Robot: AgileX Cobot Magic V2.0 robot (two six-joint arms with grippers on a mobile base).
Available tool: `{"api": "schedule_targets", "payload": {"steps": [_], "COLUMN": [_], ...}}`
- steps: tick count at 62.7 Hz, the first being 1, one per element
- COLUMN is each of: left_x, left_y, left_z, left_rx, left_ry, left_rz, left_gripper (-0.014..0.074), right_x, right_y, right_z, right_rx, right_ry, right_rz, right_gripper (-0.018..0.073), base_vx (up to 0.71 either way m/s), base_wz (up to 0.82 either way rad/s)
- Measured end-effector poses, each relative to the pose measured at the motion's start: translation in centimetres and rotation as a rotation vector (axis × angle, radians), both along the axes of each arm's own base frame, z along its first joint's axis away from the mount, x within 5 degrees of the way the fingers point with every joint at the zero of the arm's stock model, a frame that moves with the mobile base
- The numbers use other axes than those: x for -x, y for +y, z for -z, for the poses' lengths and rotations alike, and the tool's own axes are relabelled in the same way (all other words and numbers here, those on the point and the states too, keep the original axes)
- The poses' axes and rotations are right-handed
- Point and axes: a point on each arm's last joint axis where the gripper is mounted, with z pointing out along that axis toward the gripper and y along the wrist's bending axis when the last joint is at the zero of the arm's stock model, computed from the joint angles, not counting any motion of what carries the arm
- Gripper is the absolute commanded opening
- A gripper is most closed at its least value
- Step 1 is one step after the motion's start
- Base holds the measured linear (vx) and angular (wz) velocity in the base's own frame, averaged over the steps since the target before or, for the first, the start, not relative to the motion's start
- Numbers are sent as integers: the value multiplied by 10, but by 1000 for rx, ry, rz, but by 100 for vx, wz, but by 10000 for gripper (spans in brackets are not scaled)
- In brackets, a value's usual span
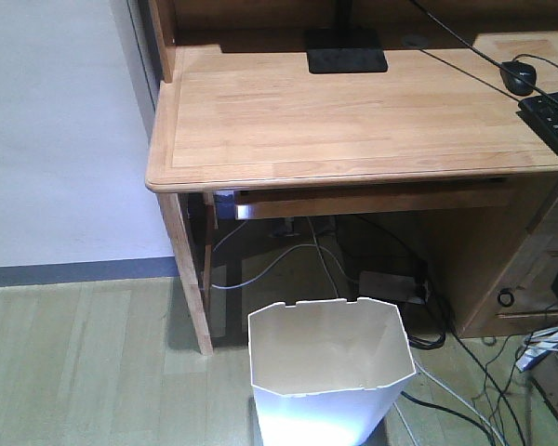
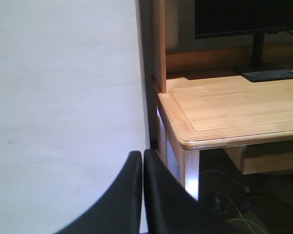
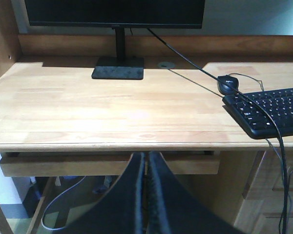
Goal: Move trash bin to bedside with robot
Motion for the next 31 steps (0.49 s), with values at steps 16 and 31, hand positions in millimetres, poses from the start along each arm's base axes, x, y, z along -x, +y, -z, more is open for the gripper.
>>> {"api": "schedule_targets", "payload": {"steps": [16,31], "left_x": [0,0], "left_y": [0,0], "left_z": [0,0], "left_rx": [0,0], "left_ry": [0,0], "left_rz": [0,0], "left_gripper": [-6,-6], "right_x": [0,-1], "right_y": [0,0], "right_z": [-2,-3], "right_rx": [0,0], "right_ry": [-16,-24], "right_rz": [0,-1], "right_gripper": [267,493], "base_vx": [0,0], "base_wz": [0,0]}}
